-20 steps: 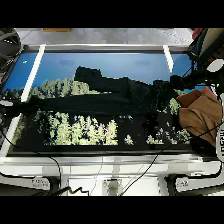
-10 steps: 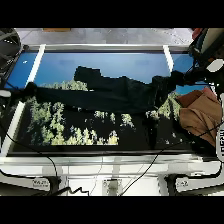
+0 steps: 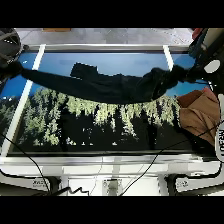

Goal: Fold the clothes and pants, and hang the long-sleeved shirts on hangers.

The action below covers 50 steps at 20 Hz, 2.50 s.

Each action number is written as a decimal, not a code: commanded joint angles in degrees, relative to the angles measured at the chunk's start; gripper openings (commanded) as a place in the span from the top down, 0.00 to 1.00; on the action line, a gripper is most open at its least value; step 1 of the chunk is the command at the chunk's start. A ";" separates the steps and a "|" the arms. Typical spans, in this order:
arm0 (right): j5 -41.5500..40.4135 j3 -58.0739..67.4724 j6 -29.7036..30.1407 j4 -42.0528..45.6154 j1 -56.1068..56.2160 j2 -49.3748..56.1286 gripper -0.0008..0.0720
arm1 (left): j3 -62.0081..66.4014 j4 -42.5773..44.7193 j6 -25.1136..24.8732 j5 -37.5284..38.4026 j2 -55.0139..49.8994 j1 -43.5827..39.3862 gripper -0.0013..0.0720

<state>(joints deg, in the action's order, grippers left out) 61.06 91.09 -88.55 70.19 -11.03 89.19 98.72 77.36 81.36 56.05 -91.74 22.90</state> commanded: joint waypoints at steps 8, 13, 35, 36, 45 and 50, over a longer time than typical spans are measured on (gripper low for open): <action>14.21 -20.15 9.31 0.11 0.00 -7.15 0.95 | -30.08 22.69 2.05 5.07 11.15 6.56 0.96; 13.73 -35.87 11.78 0.04 0.00 -19.06 0.95 | -39.39 23.17 1.75 -0.74 19.10 12.61 0.96; 8.68 -42.56 6.60 -1.90 0.00 -33.35 0.23 | -44.22 21.16 0.28 -13.60 21.81 16.57 0.95; 8.83 -41.40 6.60 -2.75 0.00 -33.35 0.23 | -44.19 21.11 0.28 -16.55 22.73 16.17 0.95; 4.46 -41.05 6.62 -7.23 0.00 -36.15 0.55 | -49.05 21.99 0.28 -17.57 25.16 16.22 0.95; 17.44 -44.37 8.07 -7.39 0.17 -37.81 0.56 | -51.58 22.67 0.39 -17.81 19.96 21.11 0.00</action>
<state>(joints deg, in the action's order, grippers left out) 70.96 48.73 -81.71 63.26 -11.03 52.27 48.29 99.77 81.65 37.50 -69.71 42.09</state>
